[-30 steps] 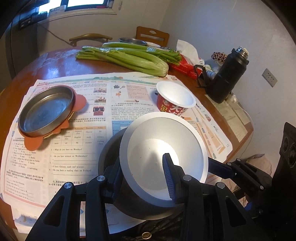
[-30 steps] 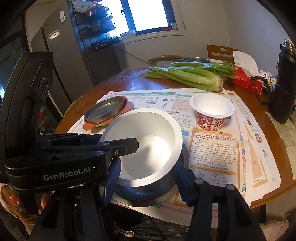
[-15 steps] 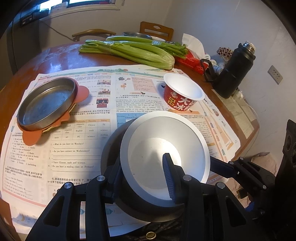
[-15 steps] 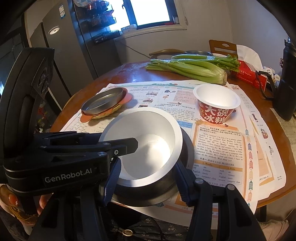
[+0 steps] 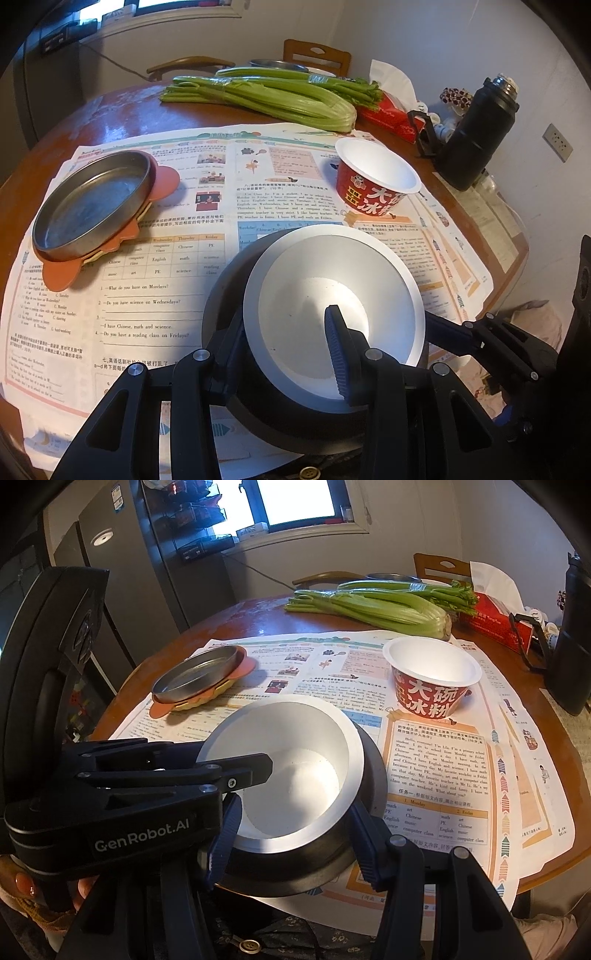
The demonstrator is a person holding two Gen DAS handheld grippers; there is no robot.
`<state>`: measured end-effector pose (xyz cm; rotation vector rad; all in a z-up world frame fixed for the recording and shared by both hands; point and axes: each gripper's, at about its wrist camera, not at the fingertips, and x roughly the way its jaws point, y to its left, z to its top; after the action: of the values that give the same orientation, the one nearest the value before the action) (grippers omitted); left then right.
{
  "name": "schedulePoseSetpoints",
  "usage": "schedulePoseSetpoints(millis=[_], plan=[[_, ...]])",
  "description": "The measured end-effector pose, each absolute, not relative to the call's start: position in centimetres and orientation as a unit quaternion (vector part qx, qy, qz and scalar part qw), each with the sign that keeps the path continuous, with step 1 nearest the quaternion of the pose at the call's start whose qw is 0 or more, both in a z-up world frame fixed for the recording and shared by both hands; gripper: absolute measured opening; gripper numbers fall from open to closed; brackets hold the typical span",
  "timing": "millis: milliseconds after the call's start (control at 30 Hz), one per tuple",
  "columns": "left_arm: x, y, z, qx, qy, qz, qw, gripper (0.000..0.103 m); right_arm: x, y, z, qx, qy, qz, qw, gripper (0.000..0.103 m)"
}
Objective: Organize plates and bowls
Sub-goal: 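Lower the paper bowl into the deep steel bowl and open the left tool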
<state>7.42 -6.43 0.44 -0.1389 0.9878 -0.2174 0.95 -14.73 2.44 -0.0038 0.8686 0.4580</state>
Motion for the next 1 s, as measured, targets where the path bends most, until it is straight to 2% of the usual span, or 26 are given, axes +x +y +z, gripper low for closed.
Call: schedulePoseSetpoints(millis=[1000], plan=[[8.4, -6.6, 0.9, -0.063, 0.471, -0.095, 0.875, 0.043, 0.1, -15.0, 3.7, -0.015, 0.389, 0.203, 0.898, 0.056]])
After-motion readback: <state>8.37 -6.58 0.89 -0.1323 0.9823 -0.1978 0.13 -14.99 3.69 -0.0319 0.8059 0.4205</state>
